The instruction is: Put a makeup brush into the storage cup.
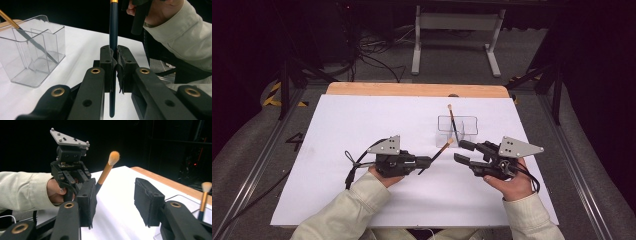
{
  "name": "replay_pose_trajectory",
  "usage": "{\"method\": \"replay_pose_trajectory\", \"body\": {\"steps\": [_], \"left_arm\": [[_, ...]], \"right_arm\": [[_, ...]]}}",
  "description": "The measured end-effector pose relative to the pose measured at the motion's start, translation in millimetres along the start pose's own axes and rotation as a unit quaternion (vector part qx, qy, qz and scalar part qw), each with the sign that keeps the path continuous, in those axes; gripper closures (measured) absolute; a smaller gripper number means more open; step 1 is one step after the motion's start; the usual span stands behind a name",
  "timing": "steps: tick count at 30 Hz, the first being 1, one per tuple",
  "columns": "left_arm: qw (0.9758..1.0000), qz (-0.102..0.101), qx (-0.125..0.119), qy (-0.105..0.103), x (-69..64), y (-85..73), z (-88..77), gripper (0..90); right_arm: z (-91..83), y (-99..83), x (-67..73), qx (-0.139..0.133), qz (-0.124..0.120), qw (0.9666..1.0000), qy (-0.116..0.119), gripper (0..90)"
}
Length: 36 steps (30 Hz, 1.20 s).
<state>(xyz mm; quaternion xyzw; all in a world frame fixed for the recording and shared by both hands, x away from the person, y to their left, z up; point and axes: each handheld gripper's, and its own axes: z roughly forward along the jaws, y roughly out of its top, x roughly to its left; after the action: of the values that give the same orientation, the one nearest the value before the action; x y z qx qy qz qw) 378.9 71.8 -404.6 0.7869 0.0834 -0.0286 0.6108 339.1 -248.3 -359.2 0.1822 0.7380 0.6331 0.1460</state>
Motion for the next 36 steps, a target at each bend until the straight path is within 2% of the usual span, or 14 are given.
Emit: {"method": "replay_pose_trajectory", "body": {"steps": [8,19,31,36], "left_arm": [[1.0,0.006,0.003,-0.006,-3.1,0.0,3.7,83.3],[0.9997,0.015,0.008,-0.019,-5.8,-0.5,9.0,83.2],[0.9997,0.015,0.011,-0.018,-7.1,-1.0,10.9,83.2],[0.9996,0.018,0.014,-0.016,-7.7,-1.3,12.5,83.1]], "right_arm": [[12.0,-3.0,3.9,0.008,0.008,0.9997,0.02,55.5],[21.2,-7.0,7.2,0.017,0.017,0.9992,0.033,60.8],[26.2,-10.5,8.7,0.029,0.027,0.9983,0.043,68.4],[26.8,-11.5,8.3,0.03,0.042,0.9973,0.054,75.1]]}}
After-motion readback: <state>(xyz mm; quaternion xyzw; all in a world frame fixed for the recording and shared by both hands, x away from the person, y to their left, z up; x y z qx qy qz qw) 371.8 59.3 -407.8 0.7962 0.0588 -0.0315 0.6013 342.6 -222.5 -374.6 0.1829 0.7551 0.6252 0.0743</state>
